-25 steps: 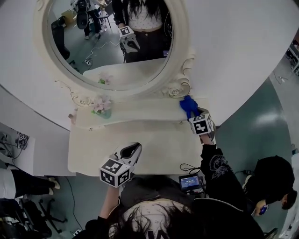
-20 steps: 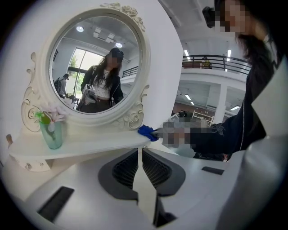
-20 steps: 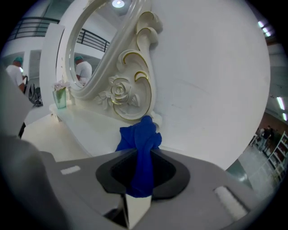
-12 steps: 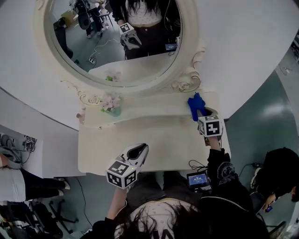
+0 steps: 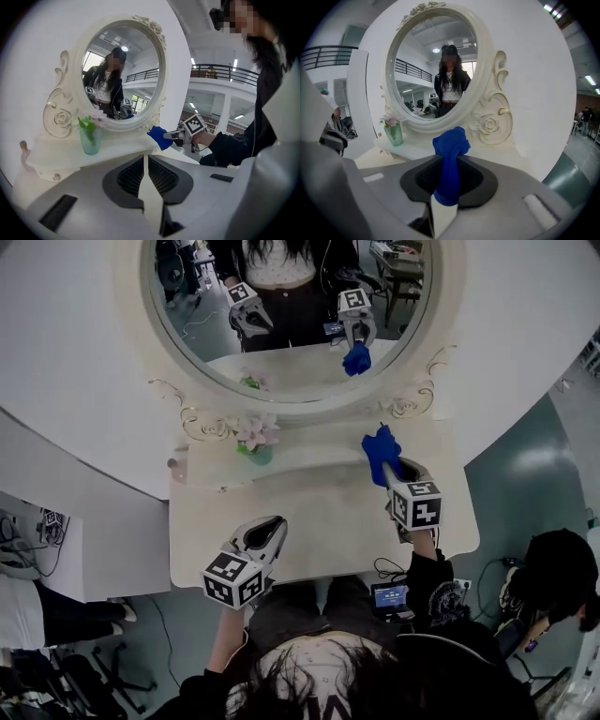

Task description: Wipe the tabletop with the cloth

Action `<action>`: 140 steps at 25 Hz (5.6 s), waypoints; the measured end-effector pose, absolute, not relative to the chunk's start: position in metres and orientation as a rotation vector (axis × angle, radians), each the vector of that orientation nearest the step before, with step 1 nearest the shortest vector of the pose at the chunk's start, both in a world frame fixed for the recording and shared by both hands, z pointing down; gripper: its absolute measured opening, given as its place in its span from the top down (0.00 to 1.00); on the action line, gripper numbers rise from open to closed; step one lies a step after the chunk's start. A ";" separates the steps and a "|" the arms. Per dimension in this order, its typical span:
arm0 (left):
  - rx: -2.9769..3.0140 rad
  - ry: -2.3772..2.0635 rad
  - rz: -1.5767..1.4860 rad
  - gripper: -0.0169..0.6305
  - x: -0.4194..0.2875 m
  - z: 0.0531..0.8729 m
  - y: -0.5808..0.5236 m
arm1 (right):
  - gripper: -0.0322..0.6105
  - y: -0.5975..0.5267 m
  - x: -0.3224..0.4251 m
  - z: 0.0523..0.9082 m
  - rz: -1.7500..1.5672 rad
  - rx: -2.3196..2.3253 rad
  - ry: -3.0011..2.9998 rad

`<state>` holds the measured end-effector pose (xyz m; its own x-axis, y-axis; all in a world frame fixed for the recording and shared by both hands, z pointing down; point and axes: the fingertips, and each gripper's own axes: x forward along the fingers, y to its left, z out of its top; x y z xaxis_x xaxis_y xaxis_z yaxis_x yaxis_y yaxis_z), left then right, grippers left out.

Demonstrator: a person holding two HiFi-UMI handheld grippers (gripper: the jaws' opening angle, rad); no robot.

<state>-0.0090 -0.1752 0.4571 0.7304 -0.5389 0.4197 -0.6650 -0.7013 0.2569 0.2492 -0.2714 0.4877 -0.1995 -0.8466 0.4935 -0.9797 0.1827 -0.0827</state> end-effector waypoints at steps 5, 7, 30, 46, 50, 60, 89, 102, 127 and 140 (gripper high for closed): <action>2.537 -0.947 0.443 0.96 -0.078 0.462 -0.187 | 0.81 -0.265 0.156 0.479 0.588 1.655 -2.210; 2.517 -0.975 0.431 0.96 -0.107 0.466 -0.189 | 0.81 -0.264 0.113 0.479 0.599 1.594 -2.253; 2.210 -1.362 0.306 0.96 -0.367 0.500 -0.151 | 0.81 -0.257 -0.330 0.590 0.484 0.764 -2.335; 2.184 -1.329 0.323 0.96 -0.369 0.513 -0.142 | 0.81 -0.273 -0.290 0.661 0.335 0.826 -2.133; 2.233 -1.263 0.328 0.96 -0.340 0.512 -0.149 | 0.81 -0.278 -0.251 0.662 0.359 0.893 -2.109; 2.320 -1.153 0.361 0.96 -0.264 0.506 -0.158 | 0.81 -0.279 -0.143 0.661 0.417 1.027 -2.056; 2.553 -0.776 0.491 0.96 0.074 0.496 -0.159 | 0.81 -0.235 0.315 0.661 0.604 1.485 -1.759; 2.545 -0.741 0.590 0.96 0.123 0.505 -0.150 | 0.81 -0.214 0.477 0.659 0.635 1.676 -1.587; 2.463 -0.828 0.553 0.96 0.003 0.503 -0.127 | 0.81 -0.162 0.425 0.584 0.622 1.811 -1.600; 2.395 -0.986 0.484 0.96 -0.167 0.508 -0.119 | 0.81 -0.163 0.186 0.544 0.618 1.712 -1.890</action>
<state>-0.1672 -0.1191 0.5085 0.6745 -0.5482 0.4945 -0.7265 -0.6120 0.3124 0.1862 -0.1634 0.5439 -0.0733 -0.7620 0.6434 -0.9949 0.1004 0.0056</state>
